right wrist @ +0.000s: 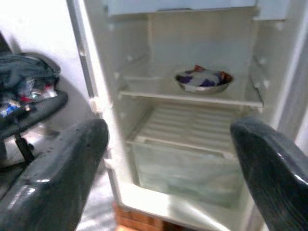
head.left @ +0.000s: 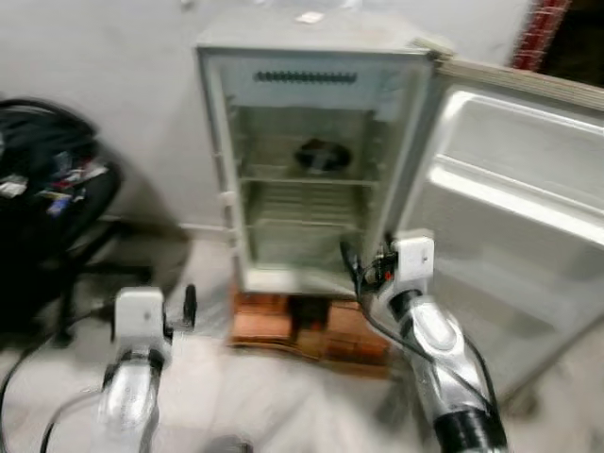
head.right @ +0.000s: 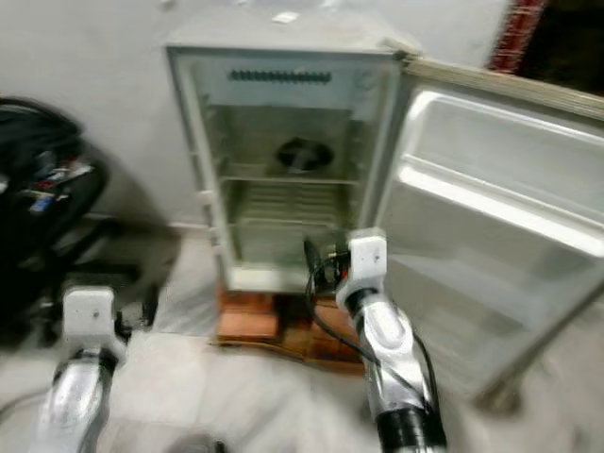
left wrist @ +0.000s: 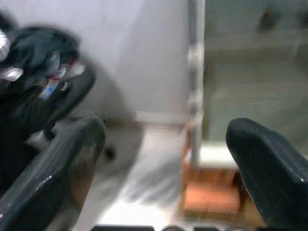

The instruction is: Restocking fridge

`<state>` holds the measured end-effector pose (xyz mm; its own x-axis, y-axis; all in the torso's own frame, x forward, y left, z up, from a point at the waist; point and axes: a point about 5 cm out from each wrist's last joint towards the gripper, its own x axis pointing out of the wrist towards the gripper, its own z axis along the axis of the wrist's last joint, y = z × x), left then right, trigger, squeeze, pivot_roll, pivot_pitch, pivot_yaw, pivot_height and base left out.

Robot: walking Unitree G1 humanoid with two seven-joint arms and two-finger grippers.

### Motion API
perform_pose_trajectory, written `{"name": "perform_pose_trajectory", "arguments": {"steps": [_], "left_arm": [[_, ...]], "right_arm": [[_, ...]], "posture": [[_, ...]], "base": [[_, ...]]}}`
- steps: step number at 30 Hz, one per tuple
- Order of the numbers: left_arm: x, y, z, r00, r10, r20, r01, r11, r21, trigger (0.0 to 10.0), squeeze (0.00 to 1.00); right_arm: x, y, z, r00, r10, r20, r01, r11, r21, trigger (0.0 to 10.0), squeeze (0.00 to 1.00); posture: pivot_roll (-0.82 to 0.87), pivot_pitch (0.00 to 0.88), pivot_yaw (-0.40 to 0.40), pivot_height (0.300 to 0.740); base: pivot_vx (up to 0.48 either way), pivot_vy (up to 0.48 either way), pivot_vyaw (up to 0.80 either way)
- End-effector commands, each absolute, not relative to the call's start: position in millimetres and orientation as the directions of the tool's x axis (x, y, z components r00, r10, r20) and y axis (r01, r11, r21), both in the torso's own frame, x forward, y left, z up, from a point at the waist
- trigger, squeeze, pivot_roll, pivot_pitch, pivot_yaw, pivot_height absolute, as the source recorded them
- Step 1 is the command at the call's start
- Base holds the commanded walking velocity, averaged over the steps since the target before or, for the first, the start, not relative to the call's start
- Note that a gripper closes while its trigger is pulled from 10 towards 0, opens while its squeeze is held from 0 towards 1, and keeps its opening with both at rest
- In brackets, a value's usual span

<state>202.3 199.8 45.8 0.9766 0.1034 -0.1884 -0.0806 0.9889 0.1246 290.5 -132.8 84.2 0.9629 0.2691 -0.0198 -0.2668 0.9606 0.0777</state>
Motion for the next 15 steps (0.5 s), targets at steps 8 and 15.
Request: {"name": "perform_pose_trajectory", "arguments": {"steps": [8, 15], "left_arm": [[216.5, 191.4, 53.4, 0.988, 0.062, -0.143, -0.046, 0.993, 0.112, 10.0, 0.00], [215.3, 186.5, 52.0, 0.989, 0.039, -0.145, -0.023, 0.994, 0.107, 10.0, 0.00]], "right_arm": [[287.7, -146.6, 70.2, 0.985, 0.138, -0.101, -0.130, 0.988, 0.089, 10.0, 0.00], [289.4, -146.5, 72.7, 0.984, 0.149, -0.097, -0.141, 0.986, 0.085, 10.0, 0.00]], "posture": [[0.01, 0.025, 0.027, 0.735], [0.01, 0.029, 0.025, 0.735]], "base": [[0.000, 0.000, 0.00], [0.000, -0.274, 0.00]]}}
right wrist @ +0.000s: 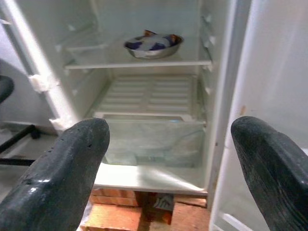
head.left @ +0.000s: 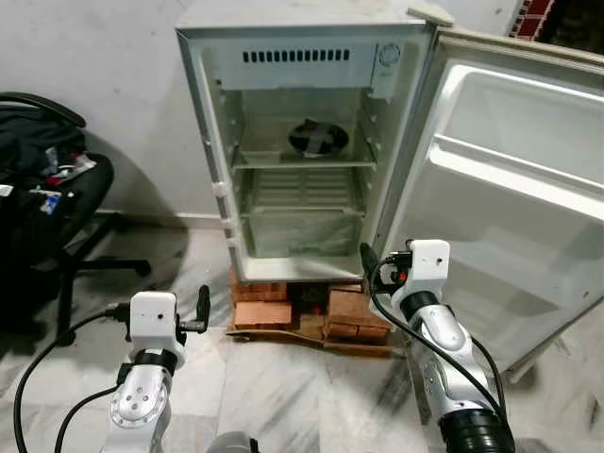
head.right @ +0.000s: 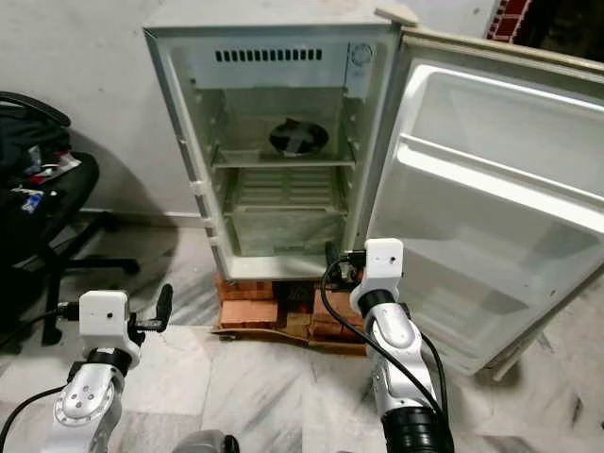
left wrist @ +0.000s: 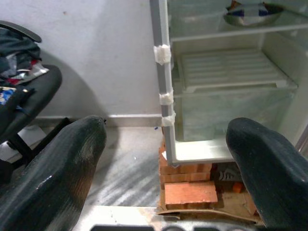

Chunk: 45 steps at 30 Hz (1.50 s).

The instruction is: Restocking fridge

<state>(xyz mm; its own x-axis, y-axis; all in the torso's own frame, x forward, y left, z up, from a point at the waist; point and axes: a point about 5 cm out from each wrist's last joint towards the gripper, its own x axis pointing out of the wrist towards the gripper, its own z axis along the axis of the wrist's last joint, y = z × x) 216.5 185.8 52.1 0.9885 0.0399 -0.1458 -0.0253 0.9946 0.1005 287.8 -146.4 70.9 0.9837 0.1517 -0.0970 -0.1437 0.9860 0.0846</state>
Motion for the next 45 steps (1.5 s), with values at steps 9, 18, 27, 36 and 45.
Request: {"name": "perform_pose_trajectory", "arguments": {"steps": [9, 18, 27, 36, 45], "left_arm": [[213.8, 184.4, 48.7, 0.987, 0.028, -0.155, -0.012, 0.994, 0.104, 10.0, 0.00], [213.1, 182.0, 45.9, 0.986, 0.016, -0.166, 0.001, 0.995, 0.102, 10.0, 0.00], [213.9, 184.5, 44.6, 0.986, 0.024, -0.167, -0.006, 0.994, 0.111, 10.0, 0.00], [213.7, 186.8, 44.3, 0.985, 0.036, -0.169, -0.015, 0.993, 0.118, 10.0, 0.00], [215.1, 190.2, 44.7, 0.985, 0.048, -0.167, -0.026, 0.991, 0.130, 10.0, 0.00]], "right_arm": [[292.9, -147.3, 71.7, 0.980, 0.164, -0.111, -0.151, 0.981, 0.119, 10.0, 0.00], [288.8, -143.8, 59.5, 0.955, 0.238, -0.175, -0.212, 0.965, 0.155, 10.0, 0.00], [290.9, -142.9, 59.1, 0.951, 0.256, -0.174, -0.227, 0.959, 0.171, 10.0, 0.00], [294.8, -143.1, 64.3, 0.954, 0.262, -0.145, -0.237, 0.957, 0.168, 10.0, 0.00], [300.9, -144.9, 71.2, 0.966, 0.235, -0.107, -0.222, 0.967, 0.125, 10.0, 0.00]], "posture": [[0.01, 0.026, 0.018, 0.735], [0.01, 0.025, 0.016, 0.735], [0.01, 0.024, 0.016, 0.735], [0.01, 0.025, 0.018, 0.735], [0.01, 0.028, 0.018, 0.735]], "base": [[0.000, -0.480, -0.19], [0.000, -0.480, 0.00], [0.000, -0.480, 0.00], [0.000, -0.235, 0.00], [0.000, 0.000, 0.40]]}}
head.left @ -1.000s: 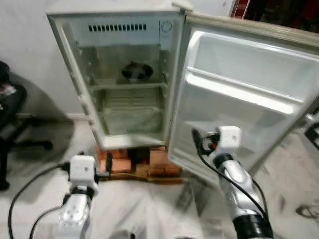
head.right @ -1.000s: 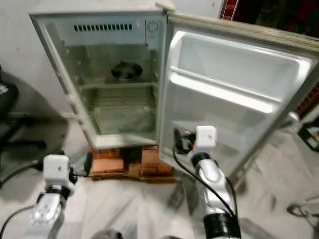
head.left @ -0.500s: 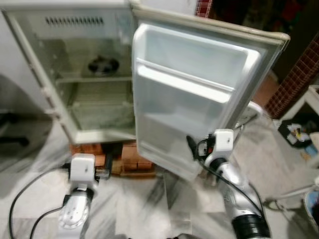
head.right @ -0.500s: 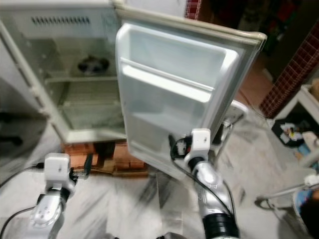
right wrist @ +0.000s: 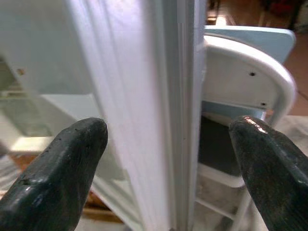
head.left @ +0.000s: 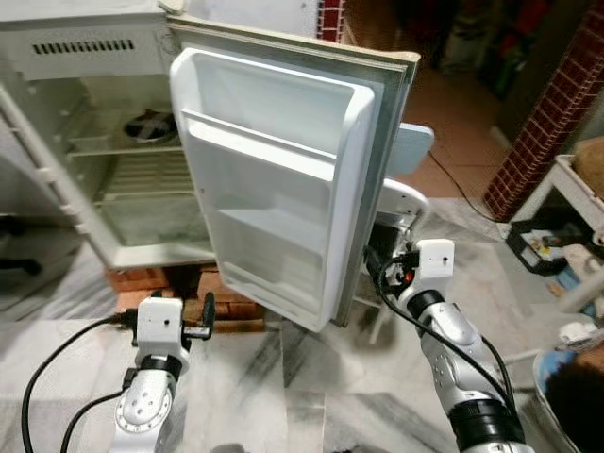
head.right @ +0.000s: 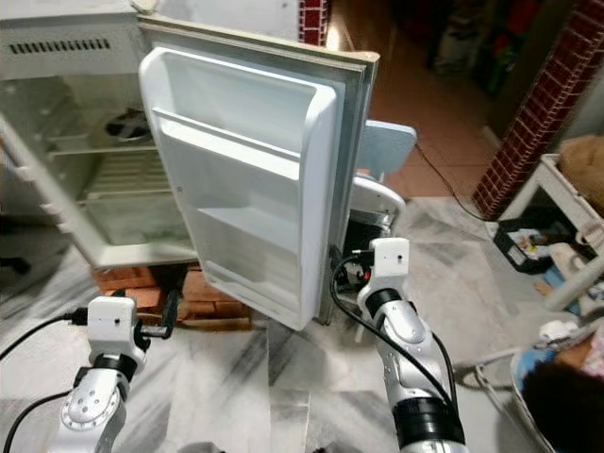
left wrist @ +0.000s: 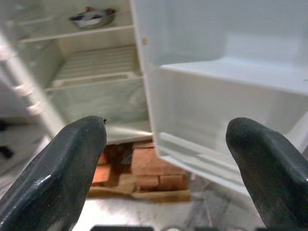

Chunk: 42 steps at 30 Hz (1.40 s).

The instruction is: Restocking fridge

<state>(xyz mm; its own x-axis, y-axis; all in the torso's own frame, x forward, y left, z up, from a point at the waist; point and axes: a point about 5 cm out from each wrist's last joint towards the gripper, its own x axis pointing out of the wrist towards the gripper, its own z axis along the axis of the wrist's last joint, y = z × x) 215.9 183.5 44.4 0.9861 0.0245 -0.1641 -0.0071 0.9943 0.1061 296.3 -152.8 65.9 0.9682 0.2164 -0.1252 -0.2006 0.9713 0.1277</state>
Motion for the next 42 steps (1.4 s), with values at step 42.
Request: {"name": "perform_pose_trajectory", "arguments": {"steps": [42], "left_arm": [[194.8, 189.0, 15.4, 0.928, 0.047, -0.370, 0.001, 0.992, 0.128, 10.0, 0.00]], "right_arm": [[346.6, -101.0, 114.7, 0.964, 0.266, 0.030, -0.267, 0.947, 0.176, 10.0, 0.00]], "posture": [[0.02, 0.032, 0.015, 0.735]], "base": [[0.044, 0.000, 0.04]]}}
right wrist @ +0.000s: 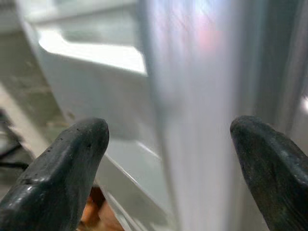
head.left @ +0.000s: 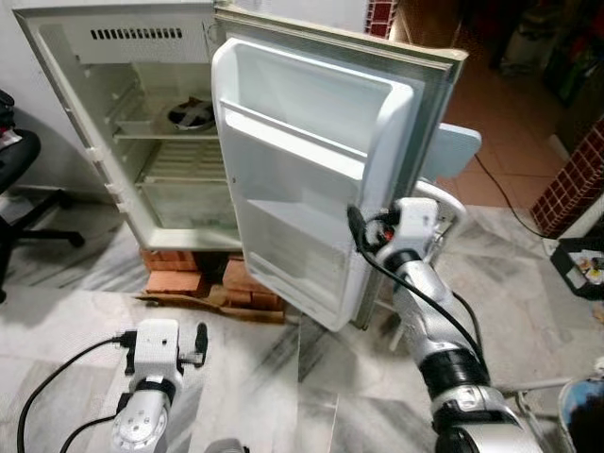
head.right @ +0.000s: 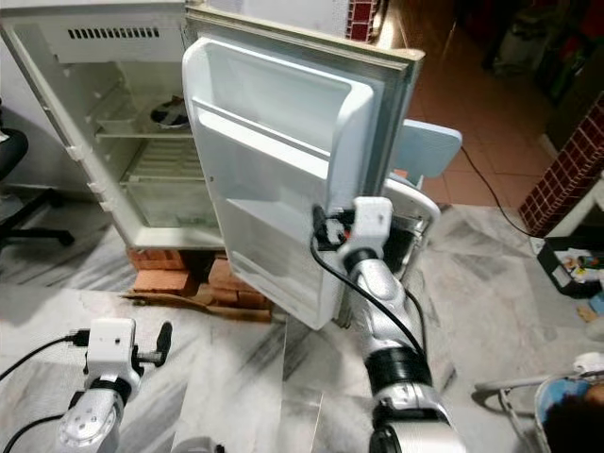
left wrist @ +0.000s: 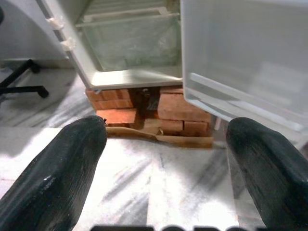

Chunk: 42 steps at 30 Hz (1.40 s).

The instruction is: Restocking fridge

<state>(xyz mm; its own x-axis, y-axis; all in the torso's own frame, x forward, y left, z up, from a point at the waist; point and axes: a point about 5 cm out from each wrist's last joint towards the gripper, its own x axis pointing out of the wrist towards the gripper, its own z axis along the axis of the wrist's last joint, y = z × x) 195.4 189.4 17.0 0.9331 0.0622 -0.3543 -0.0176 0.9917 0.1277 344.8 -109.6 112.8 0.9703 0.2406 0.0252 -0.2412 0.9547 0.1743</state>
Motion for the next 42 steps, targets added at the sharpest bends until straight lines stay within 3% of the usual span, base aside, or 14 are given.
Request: {"name": "perform_pose_trajectory", "arguments": {"steps": [1, 2, 7, 10, 13, 16, 20, 23, 24, 25, 27, 34, 42], "left_arm": [[194.8, 188.6, 15.5, 0.928, 0.045, -0.371, 0.002, 0.992, 0.125, 10.0, 0.00], [193.7, 185.4, 16.4, 0.927, 0.029, -0.375, -0.001, 0.997, 0.075, 10.0, 0.00], [190.5, 181.9, 16.0, 0.921, 0.032, -0.387, -0.003, 0.997, 0.074, 10.0, 0.00], [189.2, 179.2, 16.3, 0.924, 0.021, -0.382, 0.004, 0.998, 0.066, 10.0, 0.00], [192.3, 176.5, 17.1, 0.926, 0.009, -0.377, 0.014, 0.998, 0.059, 10.0, 0.00], [194.4, 176.3, 16.7, 0.925, 0.007, -0.380, 0.017, 0.998, 0.062, 10.0, 0.00], [195.5, 175.8, 16.4, 0.924, 0.005, -0.383, 0.022, 0.997, 0.068, 10.0, 0.00], [194.7, 175.9, 15.5, 0.922, 0.008, -0.387, 0.024, 0.997, 0.077, 10.0, 0.00], [194.7, 176.2, 16.2, 0.923, 0.006, -0.384, 0.026, 0.996, 0.080, 10.0, 0.00], [194.7, 176.2, 16.2, 0.923, 0.006, -0.384, 0.026, 0.996, 0.080, 10.0, 0.00], [194.7, 177.5, 19.1, 0.932, 0.002, -0.363, 0.029, 0.997, 0.078, 10.0, 0.00], [194.6, 181.8, 24.3, 0.943, 0.001, -0.333, 0.027, 0.997, 0.078, 10.0, 0.00], [196.6, 182.9, 24.3, 0.943, -0.010, -0.332, 0.041, 0.995, 0.087, 10.0, 0.00]], "right_arm": [[347.3, -99.2, 115.6, 0.962, 0.270, 0.032, -0.271, 0.946, 0.177, 10.0, 0.00], [349.6, -88.7, 120.1, 0.954, 0.295, 0.045, -0.298, 0.937, 0.181, 10.0, 0.00], [351.5, -62.1, 128.7, 0.928, 0.367, 0.069, -0.373, 0.905, 0.205, 10.0, 0.00], [346.5, -42.1, 135.6, 0.882, 0.459, 0.109, -0.470, 0.875, 0.116, 10.0, 0.00], [339.5, -21.8, 141.4, 0.827, 0.547, 0.129, -0.562, 0.801, 0.208, 10.0, 0.00], [334.9, -16.7, 144.0, 0.785, 0.600, 0.154, -0.620, 0.756, 0.210, 10.0, 0.00], [324.1, -24.1, 127.9, 0.713, 0.692, 0.110, -0.699, 0.689, 0.192, 10.0, 0.00], [313.0, -41.1, 100.1, 0.662, 0.749, -0.032, -0.740, 0.660, 0.133, 10.0, 0.00], [312.0, -56.6, 84.4, 0.690, 0.713, -0.123, -0.710, 0.700, 0.073, 10.0, 0.00], [312.0, -56.6, 84.4, 0.690, 0.713, -0.123, -0.710, 0.700, 0.073, 10.0, 0.00], [312.2, -82.4, 71.9, 0.756, 0.630, -0.179, -0.631, 0.774, 0.061, 10.0, 0.00], [304.6, -119.9, 69.8, 0.867, 0.477, -0.148, -0.471, 0.879, 0.071, 10.0, 0.00], [292.0, -119.0, 68.2, 0.886, 0.447, -0.122, -0.447, 0.894, 0.030, 10.0, 0.00]], "posture": [[0.02, 0.032, 0.015, 0.735], [0.03, 0.032, 0.013, 0.735], [0.04, 0.032, 0.004, 0.735], [0.04, 0.031, 0.001, 0.735], [0.03, 0.030, 0.000, 0.735], [0.03, 0.029, 0.000, 0.735], [0.03, 0.029, -0.001, 0.735], [0.03, 0.029, -0.001, 0.735], [0.03, 0.032, 0.000, 0.735], [0.03, 0.032, 0.000, 0.735], [0.03, 0.033, 0.001, 0.735], [0.02, 0.038, 0.012, 0.735], [0.02, 0.037, 0.020, 0.735]], "base": [[0.000, 0.000, 0.00], [0.000, 0.000, 0.00], [0.000, 0.000, 0.00], [0.000, 0.000, 0.00], [0.000, 0.000, 0.00], [0.000, 0.000, 0.00], [0.000, 0.000, 0.00], [0.000, 0.000, 0.00], [0.000, 0.000, 0.00], [0.000, 0.000, 0.00], [0.000, 0.000, 0.00], [0.000, -0.235, 0.00], [0.000, -0.452, 0.00]]}}
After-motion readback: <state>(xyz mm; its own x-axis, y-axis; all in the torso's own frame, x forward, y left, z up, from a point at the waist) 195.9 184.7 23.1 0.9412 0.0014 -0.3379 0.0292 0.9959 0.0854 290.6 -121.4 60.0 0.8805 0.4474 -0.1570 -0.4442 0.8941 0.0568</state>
